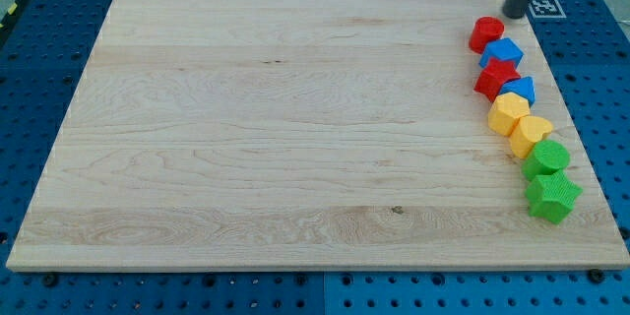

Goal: Push the red circle to the left

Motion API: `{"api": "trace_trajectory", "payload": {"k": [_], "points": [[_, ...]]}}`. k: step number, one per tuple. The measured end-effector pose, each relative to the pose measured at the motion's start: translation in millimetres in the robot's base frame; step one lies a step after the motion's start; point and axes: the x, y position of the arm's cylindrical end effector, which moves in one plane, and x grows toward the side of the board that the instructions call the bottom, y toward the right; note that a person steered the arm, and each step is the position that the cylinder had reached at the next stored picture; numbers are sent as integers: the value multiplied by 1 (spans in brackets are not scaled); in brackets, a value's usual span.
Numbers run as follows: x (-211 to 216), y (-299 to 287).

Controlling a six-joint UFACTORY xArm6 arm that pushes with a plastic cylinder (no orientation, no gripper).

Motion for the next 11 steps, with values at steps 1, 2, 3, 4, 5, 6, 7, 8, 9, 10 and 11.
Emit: {"api": "trace_trajectory", "payload": {"k": [1, 2, 3, 4, 5, 6, 7, 8, 9, 10, 11], "points": [[38, -11], [38, -13], [38, -39], [38, -74], [38, -72], [41, -14], [66, 11], [65, -1], [60, -27], [46, -44], [44, -80]]}}
